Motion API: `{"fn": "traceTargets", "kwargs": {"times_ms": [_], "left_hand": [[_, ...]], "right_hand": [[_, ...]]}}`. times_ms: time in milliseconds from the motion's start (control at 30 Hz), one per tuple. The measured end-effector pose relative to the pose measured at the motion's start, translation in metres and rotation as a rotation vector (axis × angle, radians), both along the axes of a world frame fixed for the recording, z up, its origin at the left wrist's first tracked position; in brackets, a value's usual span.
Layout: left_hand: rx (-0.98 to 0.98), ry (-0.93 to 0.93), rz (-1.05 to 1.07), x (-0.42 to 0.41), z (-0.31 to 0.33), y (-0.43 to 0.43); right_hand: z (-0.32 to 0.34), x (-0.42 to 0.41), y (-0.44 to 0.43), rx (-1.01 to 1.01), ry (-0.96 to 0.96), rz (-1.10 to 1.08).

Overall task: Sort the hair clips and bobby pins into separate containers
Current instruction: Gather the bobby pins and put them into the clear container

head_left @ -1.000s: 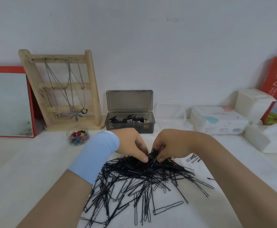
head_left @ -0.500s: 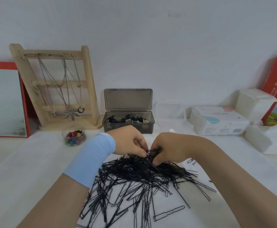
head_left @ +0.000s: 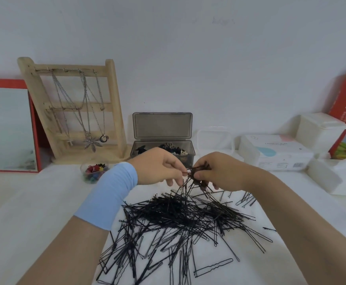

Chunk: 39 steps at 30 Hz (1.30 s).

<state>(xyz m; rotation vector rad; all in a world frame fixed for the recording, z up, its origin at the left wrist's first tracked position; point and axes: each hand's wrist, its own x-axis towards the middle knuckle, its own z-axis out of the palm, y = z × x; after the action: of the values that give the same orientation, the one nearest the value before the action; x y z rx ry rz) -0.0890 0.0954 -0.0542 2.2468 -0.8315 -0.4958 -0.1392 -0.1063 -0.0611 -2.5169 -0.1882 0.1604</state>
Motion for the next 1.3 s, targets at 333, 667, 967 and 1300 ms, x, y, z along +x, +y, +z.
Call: {"fn": "traceTargets", "kwargs": {"times_ms": [333, 667, 967, 1300], "left_hand": [[0.156, -0.151, 0.054, 0.000, 0.000, -0.005], [0.420, -0.238, 0.056, 0.006, -0.015, -0.009], [0.416, -0.216, -0.068, -0.002, -0.019, -0.019], [0.543, -0.314, -0.089, 0.004, -0.031, -0.021]], "right_hand": [[-0.003, -0.006, 0.014, -0.224, 0.058, 0.104], [-0.006, -0.009, 0.025, -0.398, -0.004, 0.133], [-0.006, -0.010, 0.020, -0.528, 0.054, 0.163], [-0.017, -0.005, 0.021, -0.471, 0.053, 0.069]]}}
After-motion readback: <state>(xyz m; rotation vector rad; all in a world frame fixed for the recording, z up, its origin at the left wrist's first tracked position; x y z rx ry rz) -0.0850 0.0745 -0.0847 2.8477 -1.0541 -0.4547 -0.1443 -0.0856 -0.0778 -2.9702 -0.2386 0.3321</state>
